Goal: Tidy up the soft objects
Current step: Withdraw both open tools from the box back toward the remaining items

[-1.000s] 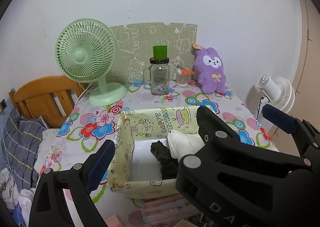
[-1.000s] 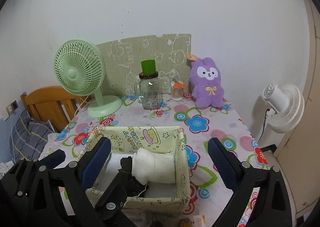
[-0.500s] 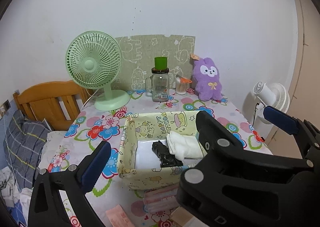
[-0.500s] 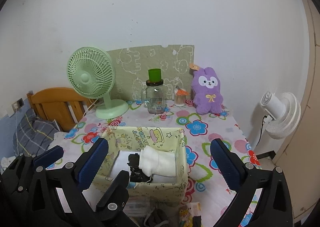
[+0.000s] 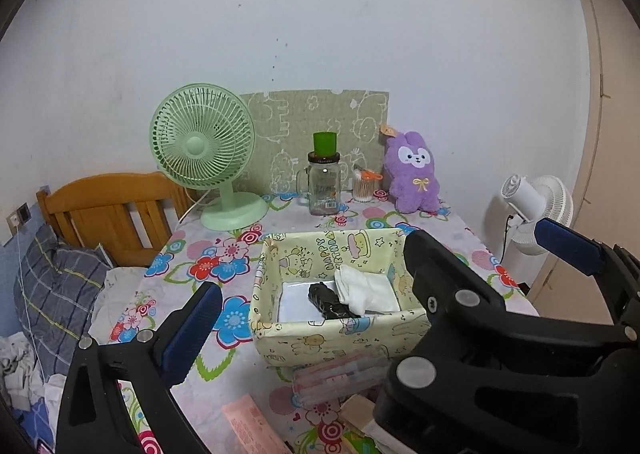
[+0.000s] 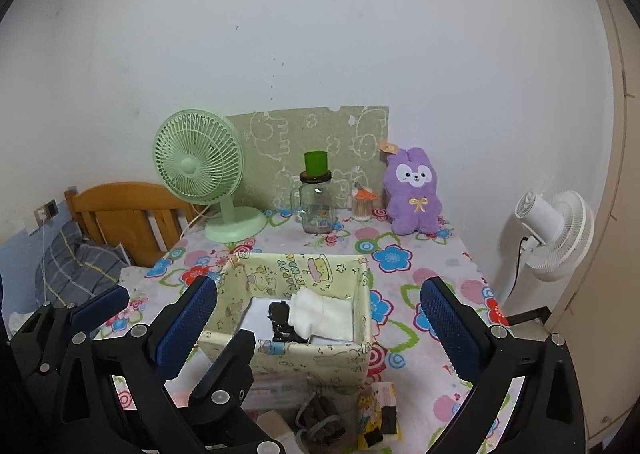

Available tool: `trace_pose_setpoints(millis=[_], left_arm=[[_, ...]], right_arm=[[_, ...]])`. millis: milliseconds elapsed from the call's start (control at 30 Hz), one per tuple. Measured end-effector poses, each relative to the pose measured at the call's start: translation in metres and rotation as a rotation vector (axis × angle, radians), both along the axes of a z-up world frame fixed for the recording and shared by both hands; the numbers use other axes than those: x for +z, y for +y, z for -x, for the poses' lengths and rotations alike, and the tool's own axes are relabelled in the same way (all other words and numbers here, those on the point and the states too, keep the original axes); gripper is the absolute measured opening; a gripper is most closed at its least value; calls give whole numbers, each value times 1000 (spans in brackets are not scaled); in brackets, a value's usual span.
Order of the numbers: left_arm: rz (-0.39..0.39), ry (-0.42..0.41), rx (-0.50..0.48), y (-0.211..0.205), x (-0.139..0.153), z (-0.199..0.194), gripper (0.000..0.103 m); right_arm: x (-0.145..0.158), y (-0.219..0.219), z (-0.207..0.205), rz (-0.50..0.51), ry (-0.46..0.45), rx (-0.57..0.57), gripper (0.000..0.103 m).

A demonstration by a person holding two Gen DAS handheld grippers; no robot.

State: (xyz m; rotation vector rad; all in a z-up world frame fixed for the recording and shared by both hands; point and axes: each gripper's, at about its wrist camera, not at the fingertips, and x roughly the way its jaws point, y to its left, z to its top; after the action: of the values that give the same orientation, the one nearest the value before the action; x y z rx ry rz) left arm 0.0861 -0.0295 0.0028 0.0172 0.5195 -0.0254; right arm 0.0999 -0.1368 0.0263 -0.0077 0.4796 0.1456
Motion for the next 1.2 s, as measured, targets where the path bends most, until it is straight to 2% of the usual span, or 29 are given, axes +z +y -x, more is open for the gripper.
trace_pose_setpoints(millis=[200, 533, 800, 1200], left_arm=[[-3, -26, -9, -3, 4, 16, 103], [-3, -45, 2, -4, 2, 37, 103], [9, -55, -3, -4, -10, 53, 103], [25, -21, -31, -4, -40, 58, 103]], right_arm=[[6, -2, 16, 29, -23, -12, 103], [3, -4, 34, 12, -8, -10, 103], [-10, -4, 50, 13, 3, -12, 103], [-39, -7, 60, 2, 15, -30, 100]])
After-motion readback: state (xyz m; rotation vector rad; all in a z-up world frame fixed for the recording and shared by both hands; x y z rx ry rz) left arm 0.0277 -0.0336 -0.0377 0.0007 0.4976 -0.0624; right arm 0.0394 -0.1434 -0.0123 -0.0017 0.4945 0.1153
